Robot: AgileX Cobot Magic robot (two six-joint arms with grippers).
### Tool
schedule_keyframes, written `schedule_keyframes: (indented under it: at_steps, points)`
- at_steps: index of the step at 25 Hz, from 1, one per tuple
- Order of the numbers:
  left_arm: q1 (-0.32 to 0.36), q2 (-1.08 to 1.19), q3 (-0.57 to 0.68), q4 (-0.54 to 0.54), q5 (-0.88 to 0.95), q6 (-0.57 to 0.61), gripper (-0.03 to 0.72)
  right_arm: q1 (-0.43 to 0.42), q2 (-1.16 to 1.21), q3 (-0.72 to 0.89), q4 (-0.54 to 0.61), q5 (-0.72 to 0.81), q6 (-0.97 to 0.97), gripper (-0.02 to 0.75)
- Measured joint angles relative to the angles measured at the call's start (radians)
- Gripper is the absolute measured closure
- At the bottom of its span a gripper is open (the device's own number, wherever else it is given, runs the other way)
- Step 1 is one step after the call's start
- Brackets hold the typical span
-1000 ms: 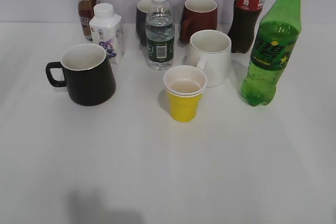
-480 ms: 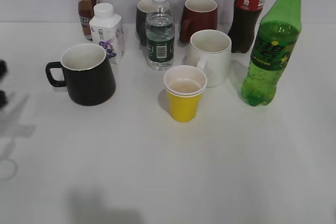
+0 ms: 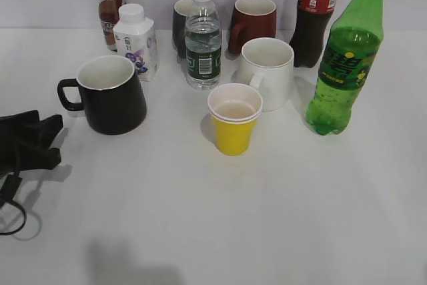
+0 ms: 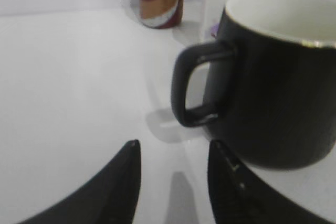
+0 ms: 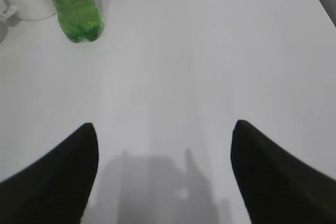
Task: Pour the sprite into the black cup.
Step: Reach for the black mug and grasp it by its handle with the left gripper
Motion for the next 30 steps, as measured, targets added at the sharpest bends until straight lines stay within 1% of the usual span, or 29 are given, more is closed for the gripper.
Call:
schedule_keyframes:
  at_steps: [4,6,8,12,14,16,18,19,22,25,27,29,30]
  points:
    - [-0.032,0.033,-0.055,-0.024,-0.010,0.000,0.342,0.000,0.000,0.000,0.000,0.000,0.000,0.148]
    - [-0.056,0.038,-0.094,-0.080,0.000,0.000,0.340,0.000,0.000,0.000,0.000,0.000,0.000,0.148]
    - [-0.070,0.041,-0.137,-0.132,0.050,0.000,0.340,0.000,0.000,0.000,0.000,0.000,0.000,0.148]
    - [-0.074,0.063,-0.203,-0.148,0.108,0.000,0.340,0.000,0.000,0.000,0.000,0.000,0.000,0.148]
    - [-0.074,0.093,-0.238,-0.149,0.116,0.000,0.354,0.000,0.000,0.000,0.000,0.000,0.000,0.148]
    - [-0.074,0.130,-0.274,-0.146,0.120,0.000,0.376,0.000,0.000,0.000,0.000,0.000,0.000,0.148]
    - [-0.074,0.155,-0.307,-0.141,0.123,0.000,0.421,0.000,0.000,0.000,0.007,0.000,0.000,0.148]
    - [-0.074,0.161,-0.317,-0.138,0.125,0.000,0.455,0.000,0.000,0.000,0.007,0.000,0.000,0.148]
    - [-0.074,0.162,-0.326,-0.134,0.123,0.004,0.622,0.000,0.000,0.000,0.040,0.000,0.000,0.148]
    - [-0.074,0.154,-0.324,-0.134,0.127,0.005,0.631,0.000,0.000,0.000,0.124,-0.010,0.000,0.149]
    - [-0.074,0.126,-0.313,-0.133,0.145,0.007,0.634,0.000,0.005,-0.009,0.150,-0.060,-0.007,0.149]
    - [-0.074,0.093,-0.301,-0.130,0.158,0.009,0.638,0.000,0.034,-0.011,0.158,-0.193,-0.036,0.149]
    - [-0.074,0.073,-0.300,-0.123,0.163,0.009,0.638,0.000,0.060,-0.009,0.158,-0.285,-0.056,0.149]
